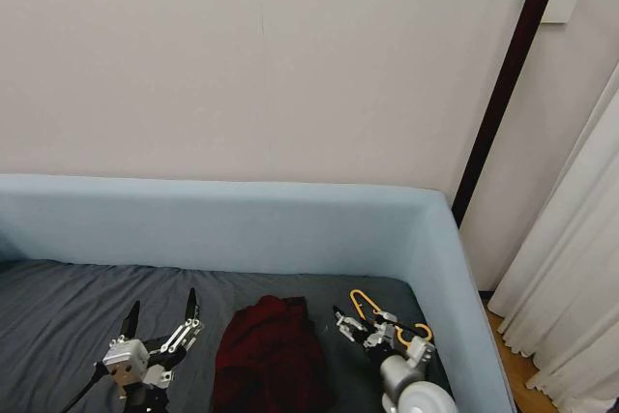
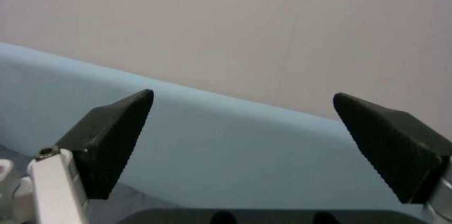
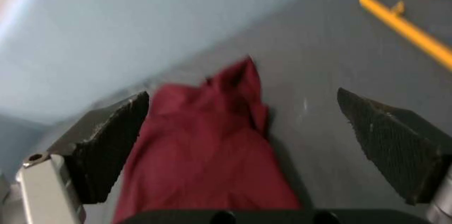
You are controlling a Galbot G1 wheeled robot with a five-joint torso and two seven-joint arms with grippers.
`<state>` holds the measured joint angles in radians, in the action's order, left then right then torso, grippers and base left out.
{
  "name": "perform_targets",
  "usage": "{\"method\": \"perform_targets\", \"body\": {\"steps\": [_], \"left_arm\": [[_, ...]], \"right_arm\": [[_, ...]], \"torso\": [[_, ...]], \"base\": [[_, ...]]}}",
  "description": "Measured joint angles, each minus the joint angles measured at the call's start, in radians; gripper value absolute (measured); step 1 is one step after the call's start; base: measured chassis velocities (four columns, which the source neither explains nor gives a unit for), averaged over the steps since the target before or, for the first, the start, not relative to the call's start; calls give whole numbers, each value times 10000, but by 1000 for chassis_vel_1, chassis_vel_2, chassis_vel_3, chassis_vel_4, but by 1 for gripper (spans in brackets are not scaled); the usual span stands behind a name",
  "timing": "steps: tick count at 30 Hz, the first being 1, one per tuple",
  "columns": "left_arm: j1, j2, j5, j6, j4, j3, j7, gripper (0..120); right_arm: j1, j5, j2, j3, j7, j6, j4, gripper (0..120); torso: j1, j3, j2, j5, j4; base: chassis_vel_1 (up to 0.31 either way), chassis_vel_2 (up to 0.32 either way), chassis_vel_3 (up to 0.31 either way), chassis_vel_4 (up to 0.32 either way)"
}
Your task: Pick up the clothes from the sofa and hang them on the clothes hanger.
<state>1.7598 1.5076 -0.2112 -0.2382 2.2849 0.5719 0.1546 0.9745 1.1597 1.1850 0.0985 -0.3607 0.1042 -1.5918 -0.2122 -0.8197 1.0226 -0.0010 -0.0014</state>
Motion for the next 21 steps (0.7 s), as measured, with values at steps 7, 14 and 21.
{"method": "perform_targets", "body": {"steps": [7, 14, 21], "left_arm": [[182, -4, 331, -112, 58, 70, 303, 100], [262, 75, 408, -105, -38, 78, 346, 100], [378, 31, 226, -303, 122, 278, 367, 100]], "right_arm": [[-1523, 1319, 1067, 403, -628, 553, 1704, 100], [-2014, 627, 1815, 624, -438, 603, 2911, 100], [-2004, -145, 2492, 694, 268, 115, 4048, 98]], "torso": [[0, 1, 1, -3, 2], [0, 0, 0, -2, 3], [2, 1, 1, -1, 1]], "base": [[0, 0, 0, 0], [0, 0, 0, 0], [0, 0, 0, 0]]}}
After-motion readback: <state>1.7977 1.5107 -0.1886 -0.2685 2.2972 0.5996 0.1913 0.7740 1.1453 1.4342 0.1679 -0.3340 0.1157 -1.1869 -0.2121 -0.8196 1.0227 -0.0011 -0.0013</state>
